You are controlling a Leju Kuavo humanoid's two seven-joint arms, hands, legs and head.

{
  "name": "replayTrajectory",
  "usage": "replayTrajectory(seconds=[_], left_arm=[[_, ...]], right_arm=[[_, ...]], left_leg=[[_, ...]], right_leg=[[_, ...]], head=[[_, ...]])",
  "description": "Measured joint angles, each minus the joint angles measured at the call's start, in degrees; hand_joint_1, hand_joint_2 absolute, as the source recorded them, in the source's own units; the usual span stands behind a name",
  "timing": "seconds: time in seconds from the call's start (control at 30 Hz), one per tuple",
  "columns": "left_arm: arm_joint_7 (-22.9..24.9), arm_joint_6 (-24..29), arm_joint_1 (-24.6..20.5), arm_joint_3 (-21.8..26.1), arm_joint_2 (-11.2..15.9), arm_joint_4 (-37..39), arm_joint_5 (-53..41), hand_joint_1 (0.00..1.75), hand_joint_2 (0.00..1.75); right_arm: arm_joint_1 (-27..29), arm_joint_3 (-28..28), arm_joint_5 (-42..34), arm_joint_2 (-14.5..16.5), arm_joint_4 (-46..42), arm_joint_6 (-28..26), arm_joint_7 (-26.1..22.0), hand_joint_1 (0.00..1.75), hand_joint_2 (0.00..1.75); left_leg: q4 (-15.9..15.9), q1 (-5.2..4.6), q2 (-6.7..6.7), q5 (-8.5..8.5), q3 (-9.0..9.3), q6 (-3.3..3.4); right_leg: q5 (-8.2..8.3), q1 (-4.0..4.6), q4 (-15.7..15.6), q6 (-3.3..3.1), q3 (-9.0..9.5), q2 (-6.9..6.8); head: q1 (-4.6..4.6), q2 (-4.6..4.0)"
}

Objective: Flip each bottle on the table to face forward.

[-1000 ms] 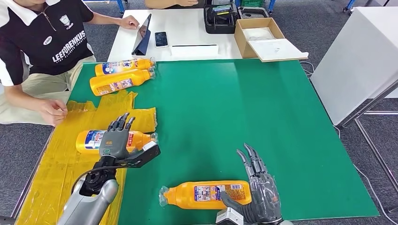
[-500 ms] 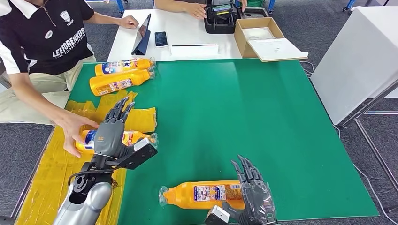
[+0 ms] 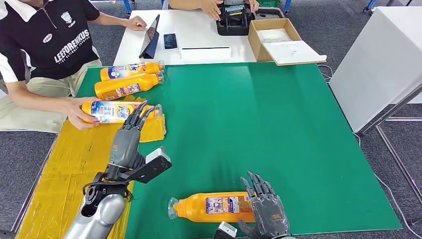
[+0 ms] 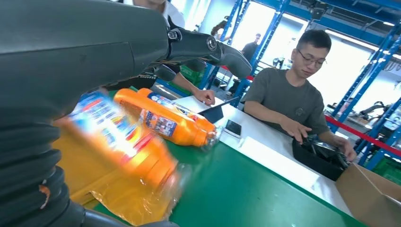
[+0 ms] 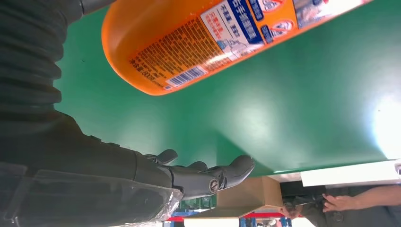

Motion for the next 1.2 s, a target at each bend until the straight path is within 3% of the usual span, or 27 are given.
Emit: replayTrajectory(seconds=[0.2, 0.53, 1.2], left_arm=[[-0.07, 0.01, -1.37, -1.69, -1.28, 0.60, 0.09, 0.00, 1.75], [0.02, -0.04, -2.60, -3.06, -2.77, 1.32, 0.08, 0.00, 1.75], [-0.57, 0.52, -3.09, -4.13, -3.13, 2.02, 2.13, 0.00, 1.75]], right_arm=[[-2.41, 0.81, 4.38, -0.17, 2.83, 0.62, 0.88, 0.00, 1.75], [-4.11, 0.17, 8.99, 2.77, 5.95, 2.94, 2.35, 0.00, 1.75], [-8.44, -1.55, 1.06, 3.64, 15.51, 8.40, -3.59, 0.00, 1.75]], left_leg=[[0.00, 0.01, 0.00, 0.01, 0.00, 0.00], [0.01, 0.01, 0.00, 0.02, 0.00, -0.01], [0.01, 0.01, 0.10, 0.01, 0.07, 0.00]], right_leg=[[0.01, 0.01, 0.00, 0.00, -0.01, 0.00], [0.01, 0.01, 0.01, 0.00, -0.02, 0.00], [0.02, 0.02, 0.00, -0.01, 0.03, 0.07]], head=[[0.00, 0.00], [0.00, 0.00], [0.00, 0.00]])
